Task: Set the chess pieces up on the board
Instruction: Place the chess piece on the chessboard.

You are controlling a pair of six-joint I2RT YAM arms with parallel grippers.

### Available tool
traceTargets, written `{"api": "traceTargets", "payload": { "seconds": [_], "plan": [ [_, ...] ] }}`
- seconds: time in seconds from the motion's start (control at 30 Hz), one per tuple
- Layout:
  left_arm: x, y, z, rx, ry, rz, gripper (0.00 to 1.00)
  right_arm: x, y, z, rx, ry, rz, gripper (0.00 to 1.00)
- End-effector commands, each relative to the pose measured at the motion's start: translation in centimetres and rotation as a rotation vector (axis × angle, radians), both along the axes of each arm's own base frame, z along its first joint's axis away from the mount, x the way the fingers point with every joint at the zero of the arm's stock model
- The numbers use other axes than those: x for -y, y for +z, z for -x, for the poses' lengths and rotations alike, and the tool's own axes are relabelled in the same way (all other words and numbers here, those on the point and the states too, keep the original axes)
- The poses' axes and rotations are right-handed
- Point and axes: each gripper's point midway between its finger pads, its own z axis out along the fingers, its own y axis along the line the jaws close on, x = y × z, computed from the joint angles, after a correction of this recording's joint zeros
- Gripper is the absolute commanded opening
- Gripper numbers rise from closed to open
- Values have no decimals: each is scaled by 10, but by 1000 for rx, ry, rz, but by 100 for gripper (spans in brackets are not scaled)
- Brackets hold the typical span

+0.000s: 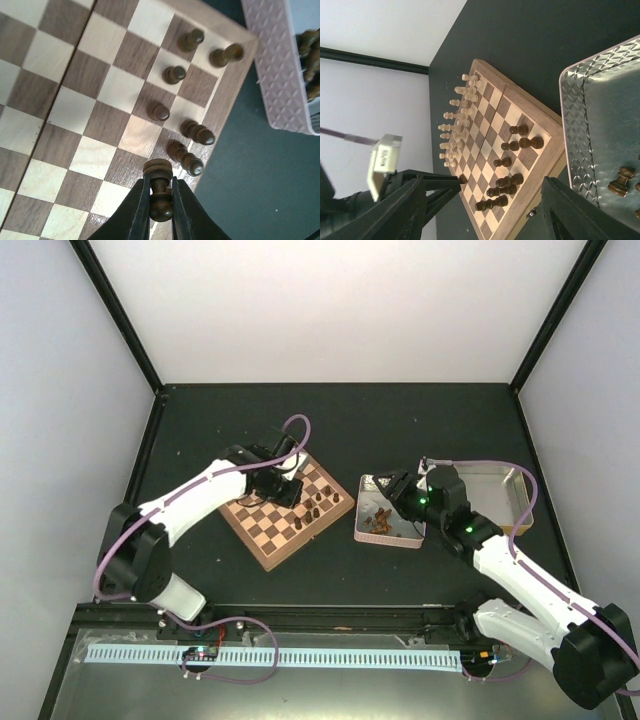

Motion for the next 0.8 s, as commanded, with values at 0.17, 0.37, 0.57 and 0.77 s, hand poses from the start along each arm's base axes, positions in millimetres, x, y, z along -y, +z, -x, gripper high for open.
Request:
{"api": "traceTargets", "payload": {
  "seconds": [0.17,0.37,0.57,0.77],
  "plan": [
    [-3,-25,8,-183,-77,-99,9,6,-6,-4,35,-15,33,64],
    [2,-30,-2,-223,-93,-121,11,4,-11,-5,30,7,43,64],
    [2,-41,0,-272,-107,-144,11,7,-14,-6,30,5,56,64],
    [4,-51,0,-302,-112,-153,13,10,-15,-7,33,0,63,64]
  ]
}}
